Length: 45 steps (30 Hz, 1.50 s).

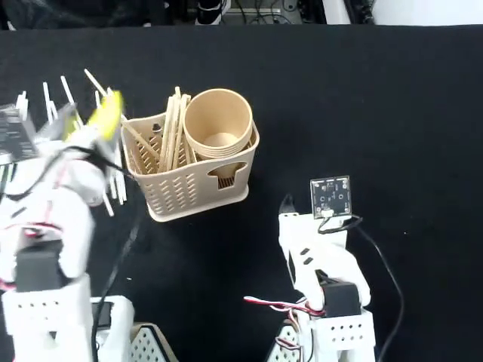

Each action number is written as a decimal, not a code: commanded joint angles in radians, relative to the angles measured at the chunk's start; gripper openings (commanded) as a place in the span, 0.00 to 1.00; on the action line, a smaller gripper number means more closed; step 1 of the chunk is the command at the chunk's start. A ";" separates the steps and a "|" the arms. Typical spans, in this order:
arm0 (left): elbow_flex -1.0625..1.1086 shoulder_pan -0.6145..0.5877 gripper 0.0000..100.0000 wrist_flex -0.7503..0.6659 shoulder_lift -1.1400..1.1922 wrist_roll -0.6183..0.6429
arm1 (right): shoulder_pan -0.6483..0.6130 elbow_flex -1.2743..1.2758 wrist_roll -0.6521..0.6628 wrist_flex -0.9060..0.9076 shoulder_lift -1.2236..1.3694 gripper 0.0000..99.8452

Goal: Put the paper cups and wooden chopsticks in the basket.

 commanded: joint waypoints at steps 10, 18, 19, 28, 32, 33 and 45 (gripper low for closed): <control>-0.440 -0.219 0.23 0.046 0.913 -0.018 | 0.009 -0.005 0.008 -0.021 -0.091 0.19; -0.903 -0.139 0.23 0.256 1.452 -0.107 | 0.009 -0.005 0.008 -0.021 -0.091 0.19; -0.961 -0.125 0.23 0.269 1.516 -0.121 | 0.009 -0.005 0.008 -0.021 -0.091 0.19; -1.606 -0.153 0.19 0.534 2.111 -0.132 | 0.009 -0.005 0.008 -0.021 -0.091 0.19; -1.960 -0.160 0.02 0.697 2.305 -0.133 | 0.009 -0.005 0.008 -0.021 -0.091 0.19; -2.051 -0.160 0.04 0.740 2.346 -0.133 | 0.009 -0.005 0.008 -0.021 -0.091 0.19; -2.382 -0.134 0.03 0.985 2.384 -0.126 | 0.009 -0.005 0.008 -0.021 -0.091 0.19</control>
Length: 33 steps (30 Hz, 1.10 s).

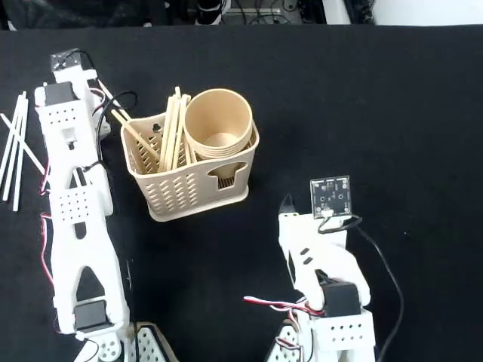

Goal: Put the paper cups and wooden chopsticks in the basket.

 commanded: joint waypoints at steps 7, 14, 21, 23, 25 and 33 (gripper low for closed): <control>-0.042 0.004 0.03 0.032 -0.245 0.003 | 0.009 -0.005 0.008 -0.021 -0.091 0.19; 0.236 -0.056 0.03 0.034 -0.462 0.114 | 0.009 -0.005 0.008 -0.021 -0.091 0.19; 0.731 -0.064 0.03 0.028 -0.904 0.114 | 0.009 -0.005 0.008 -0.021 -0.091 0.19; 0.817 -0.053 0.03 0.025 -1.037 0.101 | 0.009 -0.005 0.008 -0.021 -0.091 0.19; 0.892 -0.028 0.03 0.017 -1.157 0.038 | 0.009 -0.005 0.008 -0.021 -0.091 0.19; 1.400 0.061 0.03 -0.269 -1.642 -0.051 | 0.009 -0.005 0.008 -0.021 -0.091 0.19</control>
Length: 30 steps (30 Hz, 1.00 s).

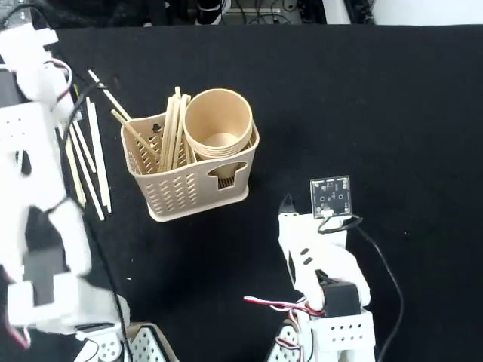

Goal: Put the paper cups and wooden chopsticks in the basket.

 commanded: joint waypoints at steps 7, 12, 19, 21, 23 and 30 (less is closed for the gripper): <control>0.858 0.108 0.03 -0.621 -0.818 -0.066 | 0.009 -0.005 0.008 -0.021 -0.091 0.19; 1.106 0.160 0.03 -0.839 -1.117 -0.060 | 0.009 -0.005 0.008 -0.021 -0.091 0.19; 1.239 0.308 0.03 -1.122 -1.336 -0.057 | 0.009 -0.005 0.008 -0.021 -0.091 0.19; 1.224 0.361 0.03 -1.160 -1.359 -0.054 | 0.009 -0.005 0.008 -0.021 -0.091 0.19; 1.191 0.407 0.03 -1.160 -1.372 -0.011 | 0.009 -0.005 0.008 -0.021 -0.091 0.19; 1.262 0.432 0.03 -1.168 -1.310 0.060 | 0.009 -0.005 0.008 -0.020 -0.091 0.19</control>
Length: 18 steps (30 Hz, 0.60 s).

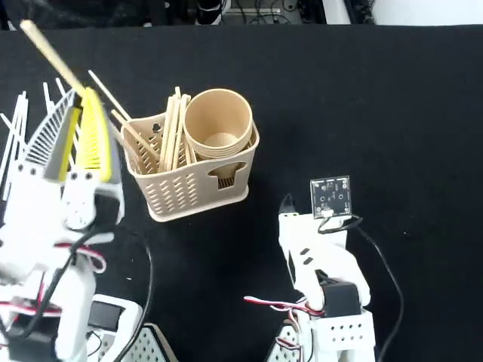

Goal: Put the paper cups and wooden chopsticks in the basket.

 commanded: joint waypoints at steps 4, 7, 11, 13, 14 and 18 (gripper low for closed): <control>0.136 -0.005 0.03 -0.018 0.114 0.023 | 0.009 -0.005 0.008 -0.020 -0.091 0.19; 0.166 -0.013 0.03 -0.018 0.112 0.023 | 0.009 -0.005 0.008 -0.020 -0.091 0.19; 0.166 -0.008 0.14 0.006 0.112 0.044 | 0.009 -0.005 0.008 -0.018 -0.091 0.19; 0.131 -0.016 0.22 0.060 0.117 0.147 | 0.009 -0.005 0.008 -0.018 -0.091 0.19; 0.090 -0.018 0.22 0.103 0.123 0.184 | 0.009 -0.005 0.008 -0.018 -0.091 0.19; -0.119 -0.119 0.22 0.265 0.157 0.178 | 0.009 -0.005 0.008 -0.017 -0.091 0.19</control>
